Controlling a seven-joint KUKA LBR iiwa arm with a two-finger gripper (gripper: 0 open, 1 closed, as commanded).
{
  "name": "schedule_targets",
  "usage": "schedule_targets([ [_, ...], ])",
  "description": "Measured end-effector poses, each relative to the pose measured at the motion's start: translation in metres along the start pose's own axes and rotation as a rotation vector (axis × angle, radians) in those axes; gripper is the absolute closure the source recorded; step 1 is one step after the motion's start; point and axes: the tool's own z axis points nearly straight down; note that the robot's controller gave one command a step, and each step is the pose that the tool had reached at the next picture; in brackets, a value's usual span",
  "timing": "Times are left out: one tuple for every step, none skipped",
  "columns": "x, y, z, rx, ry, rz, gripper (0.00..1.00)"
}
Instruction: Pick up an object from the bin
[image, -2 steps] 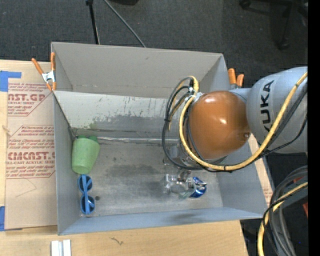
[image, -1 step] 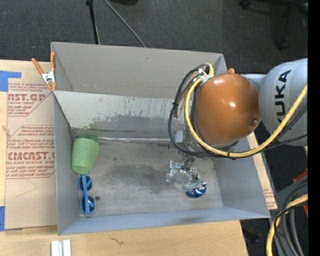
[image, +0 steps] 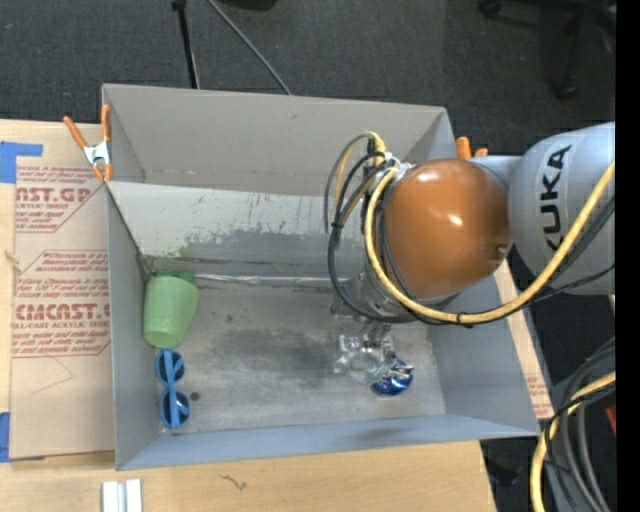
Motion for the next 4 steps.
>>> schedule_targets([
  [-0.003,-0.003,0.007,0.001,0.000,-0.061,1.00],
  [0.001,0.008,0.002,0.000,0.000,-0.130,1.00],
  [0.002,0.017,-0.075,0.003,0.000,-0.665,1.00],
  [-0.009,0.016,-0.025,-0.003,-0.003,-0.977,1.00],
])
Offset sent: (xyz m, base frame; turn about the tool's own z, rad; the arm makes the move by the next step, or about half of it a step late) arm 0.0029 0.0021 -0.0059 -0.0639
